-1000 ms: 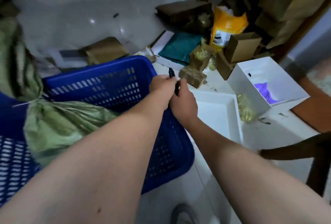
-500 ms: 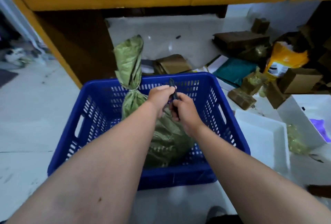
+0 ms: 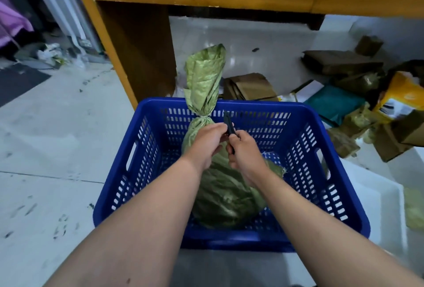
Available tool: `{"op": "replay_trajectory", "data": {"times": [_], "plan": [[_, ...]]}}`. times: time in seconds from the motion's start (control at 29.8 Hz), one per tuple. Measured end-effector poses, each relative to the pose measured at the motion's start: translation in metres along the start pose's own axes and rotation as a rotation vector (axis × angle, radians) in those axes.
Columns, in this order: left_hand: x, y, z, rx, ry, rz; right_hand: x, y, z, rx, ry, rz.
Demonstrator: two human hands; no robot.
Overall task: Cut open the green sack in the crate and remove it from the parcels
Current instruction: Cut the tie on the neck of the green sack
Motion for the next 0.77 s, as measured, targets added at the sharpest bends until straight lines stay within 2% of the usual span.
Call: {"op": "replay_trajectory", "data": {"times": [0.17,0.37,0.77], "plan": [[-0.015,0.009,-0.024,0.065,0.06,0.013,0.012,0.007,-0.02,0.096,-0.016,0.105],[-0.01,0.004,-0.042,0.041,0.028,0.059,0.012,0.013,-0.043,0.161,0.035,0.131],[-0.02,0.016,-0.072,0.074,0.072,0.076,0.038,0.005,-0.068,0.086,-0.084,0.027]]}}
Point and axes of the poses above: each hand's wrist, its own z-axis away from the middle knuckle, its own y-axis out of the back of the hand, x = y × z, the point moved 9 cm from there along -z, towards the middle knuckle
